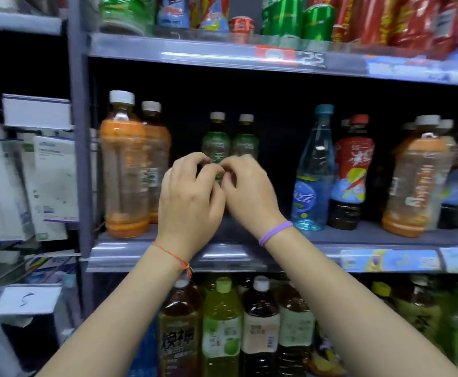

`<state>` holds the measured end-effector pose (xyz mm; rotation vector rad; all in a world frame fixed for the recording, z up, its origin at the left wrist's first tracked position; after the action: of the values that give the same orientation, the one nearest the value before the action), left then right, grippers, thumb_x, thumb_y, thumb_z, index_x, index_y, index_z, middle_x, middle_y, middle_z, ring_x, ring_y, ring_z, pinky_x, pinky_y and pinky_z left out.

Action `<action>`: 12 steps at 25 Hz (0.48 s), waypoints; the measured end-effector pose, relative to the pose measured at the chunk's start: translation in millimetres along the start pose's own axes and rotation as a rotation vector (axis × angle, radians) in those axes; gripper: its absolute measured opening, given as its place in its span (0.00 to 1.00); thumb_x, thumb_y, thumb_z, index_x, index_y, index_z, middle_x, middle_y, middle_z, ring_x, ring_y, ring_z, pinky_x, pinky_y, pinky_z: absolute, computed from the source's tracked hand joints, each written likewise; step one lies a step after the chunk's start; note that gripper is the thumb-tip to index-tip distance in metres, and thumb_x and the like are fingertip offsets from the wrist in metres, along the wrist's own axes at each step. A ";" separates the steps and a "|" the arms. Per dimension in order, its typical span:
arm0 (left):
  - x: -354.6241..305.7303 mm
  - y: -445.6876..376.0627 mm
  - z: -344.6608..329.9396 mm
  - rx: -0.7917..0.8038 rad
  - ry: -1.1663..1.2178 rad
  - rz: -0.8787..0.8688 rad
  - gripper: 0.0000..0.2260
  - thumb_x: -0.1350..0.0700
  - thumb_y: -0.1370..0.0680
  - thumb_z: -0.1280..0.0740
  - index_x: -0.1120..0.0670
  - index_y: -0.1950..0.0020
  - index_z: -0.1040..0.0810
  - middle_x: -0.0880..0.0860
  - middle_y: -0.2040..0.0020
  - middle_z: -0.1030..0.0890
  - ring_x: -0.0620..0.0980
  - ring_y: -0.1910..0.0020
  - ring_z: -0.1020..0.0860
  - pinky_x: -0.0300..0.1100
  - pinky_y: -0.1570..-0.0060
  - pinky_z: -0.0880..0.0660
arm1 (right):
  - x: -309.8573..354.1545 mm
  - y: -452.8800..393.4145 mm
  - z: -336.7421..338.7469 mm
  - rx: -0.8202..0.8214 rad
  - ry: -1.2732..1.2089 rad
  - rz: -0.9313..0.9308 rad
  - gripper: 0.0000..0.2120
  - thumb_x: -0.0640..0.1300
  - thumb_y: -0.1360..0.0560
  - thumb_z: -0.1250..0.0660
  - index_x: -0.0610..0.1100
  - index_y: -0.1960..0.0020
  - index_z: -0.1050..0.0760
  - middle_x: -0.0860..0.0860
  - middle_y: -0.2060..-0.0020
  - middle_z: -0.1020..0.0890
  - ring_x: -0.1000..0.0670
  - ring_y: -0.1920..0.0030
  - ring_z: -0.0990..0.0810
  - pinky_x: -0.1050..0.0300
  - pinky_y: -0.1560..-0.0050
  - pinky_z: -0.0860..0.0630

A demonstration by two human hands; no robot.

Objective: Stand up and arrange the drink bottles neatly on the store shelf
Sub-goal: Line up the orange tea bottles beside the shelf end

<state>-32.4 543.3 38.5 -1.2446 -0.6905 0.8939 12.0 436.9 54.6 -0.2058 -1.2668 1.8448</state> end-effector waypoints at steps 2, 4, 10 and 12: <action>-36.6 -10.0 -26.4 0.018 0.107 0.011 0.14 0.60 0.26 0.36 0.59 0.41 0.22 0.58 0.43 0.24 0.58 0.45 0.25 0.53 0.46 0.27 | -25.5 9.2 63.5 -0.313 0.163 0.042 0.19 0.39 0.29 0.36 0.42 0.38 0.24 0.44 0.44 0.25 0.42 0.45 0.25 0.45 0.45 0.27; -69.2 -13.6 -51.8 0.073 0.213 0.046 0.22 0.59 0.25 0.34 0.59 0.31 0.29 0.60 0.36 0.28 0.58 0.40 0.27 0.53 0.41 0.27 | -52.2 21.5 112.5 -0.497 0.291 0.010 0.28 0.40 0.31 0.36 0.39 0.31 0.30 0.39 0.37 0.28 0.39 0.36 0.29 0.44 0.36 0.32; -162.3 -24.6 -137.2 0.199 0.182 0.160 0.38 0.61 0.25 0.31 0.50 0.20 0.46 0.65 0.23 0.44 0.67 0.29 0.36 0.59 0.36 0.29 | -182.5 55.7 227.9 -0.571 0.326 -0.299 0.37 0.42 0.29 0.34 0.34 0.24 0.43 0.36 0.29 0.35 0.36 0.29 0.34 0.45 0.31 0.34; -160.2 -29.7 -156.6 0.186 0.201 0.289 0.38 0.68 0.28 0.36 0.53 0.20 0.43 0.65 0.26 0.40 0.68 0.31 0.35 0.59 0.34 0.31 | -223.6 58.5 237.7 -0.400 0.264 -0.405 0.35 0.48 0.24 0.33 0.37 0.24 0.43 0.40 0.32 0.31 0.39 0.34 0.29 0.51 0.45 0.28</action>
<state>25.7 324.9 40.1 -1.2639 -0.2639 1.0273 -17.1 106.7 47.1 -0.3658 -1.3617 1.1723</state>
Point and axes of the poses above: each hand's wrist, its own y-axis away from the middle knuckle, its own z-axis out of the back of the hand, x = y × z, the point moved 8 cm from there along -y, towards the middle knuckle
